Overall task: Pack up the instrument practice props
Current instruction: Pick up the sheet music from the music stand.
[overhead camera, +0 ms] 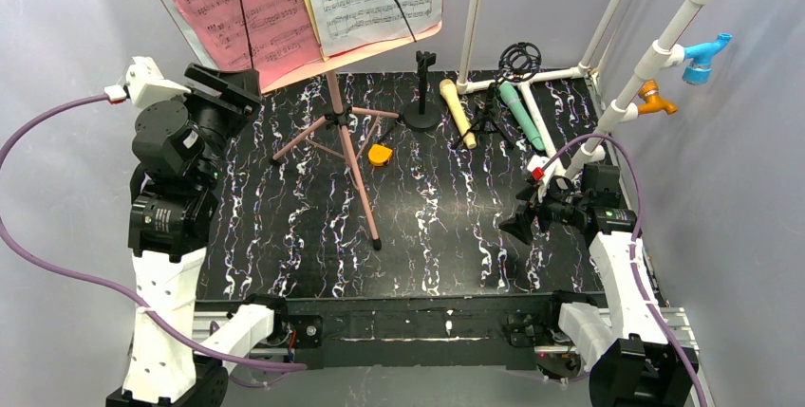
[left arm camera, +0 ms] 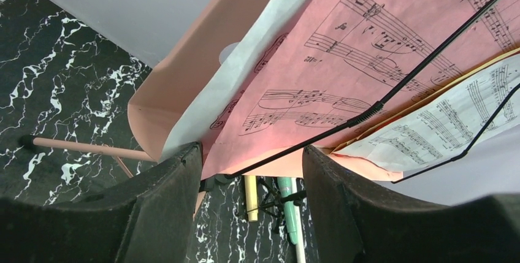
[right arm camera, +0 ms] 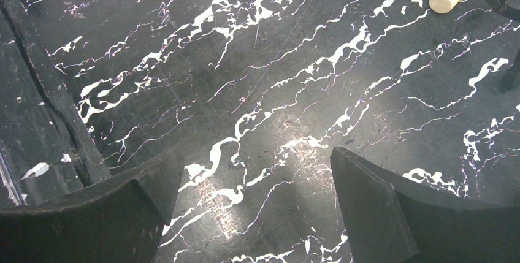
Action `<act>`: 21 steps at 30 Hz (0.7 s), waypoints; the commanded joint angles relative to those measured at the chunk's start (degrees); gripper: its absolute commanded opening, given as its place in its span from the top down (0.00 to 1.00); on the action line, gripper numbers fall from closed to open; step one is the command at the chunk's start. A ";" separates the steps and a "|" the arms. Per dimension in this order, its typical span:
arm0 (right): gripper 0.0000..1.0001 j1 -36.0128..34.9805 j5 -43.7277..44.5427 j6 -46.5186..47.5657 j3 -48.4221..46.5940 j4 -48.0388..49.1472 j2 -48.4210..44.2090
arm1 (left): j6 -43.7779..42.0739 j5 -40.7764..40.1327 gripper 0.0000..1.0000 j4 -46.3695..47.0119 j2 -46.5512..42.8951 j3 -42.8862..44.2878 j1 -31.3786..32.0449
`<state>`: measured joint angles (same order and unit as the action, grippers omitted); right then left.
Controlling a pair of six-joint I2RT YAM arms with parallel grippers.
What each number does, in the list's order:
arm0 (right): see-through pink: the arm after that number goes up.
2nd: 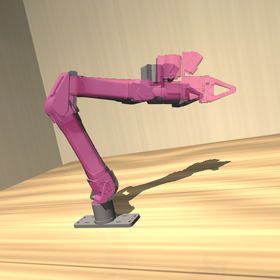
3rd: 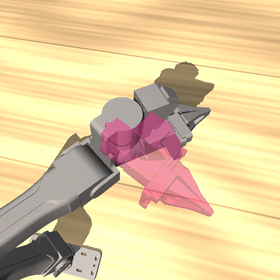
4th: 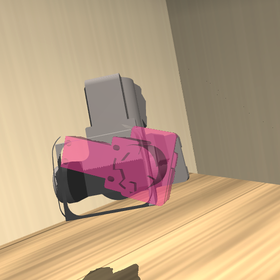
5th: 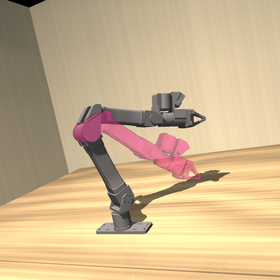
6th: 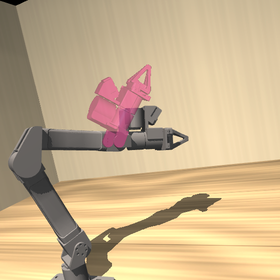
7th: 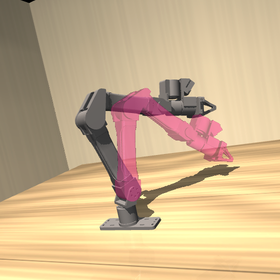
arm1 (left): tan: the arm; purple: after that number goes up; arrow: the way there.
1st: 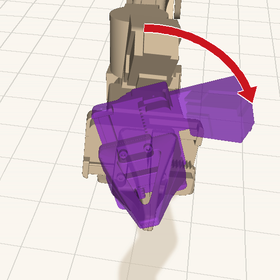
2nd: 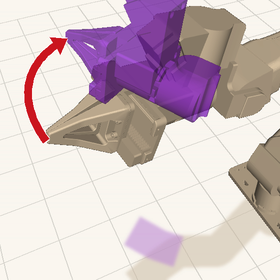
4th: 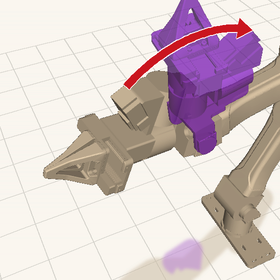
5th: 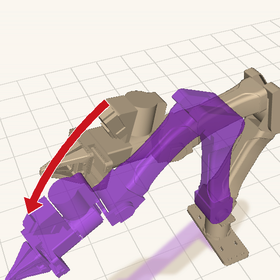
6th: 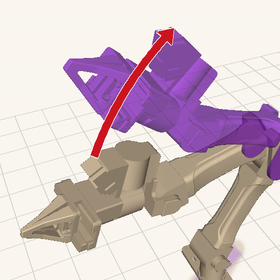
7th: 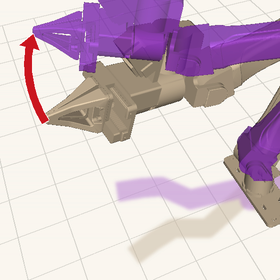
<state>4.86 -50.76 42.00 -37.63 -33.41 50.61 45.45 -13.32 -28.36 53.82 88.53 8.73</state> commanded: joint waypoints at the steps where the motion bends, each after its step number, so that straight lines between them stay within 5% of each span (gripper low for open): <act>1: 0.02 0.20 -1.10 0.45 -0.35 -0.56 -0.78 | 0.99 -3.21 0.42 1.19 -1.26 -1.93 -0.72; 11: 0.02 0.20 -1.10 0.46 -0.34 -0.52 -0.69 | 3.72 -2.66 0.40 5.70 -3.65 -4.77 -0.82; 21: 0.02 0.23 -1.01 0.45 -0.36 -0.52 -0.64 | 5.03 -2.32 0.49 8.08 -4.25 -6.32 -0.91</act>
<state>4.86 -50.76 42.02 -37.63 -33.56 50.61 49.71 -14.57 -22.65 50.26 82.87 8.29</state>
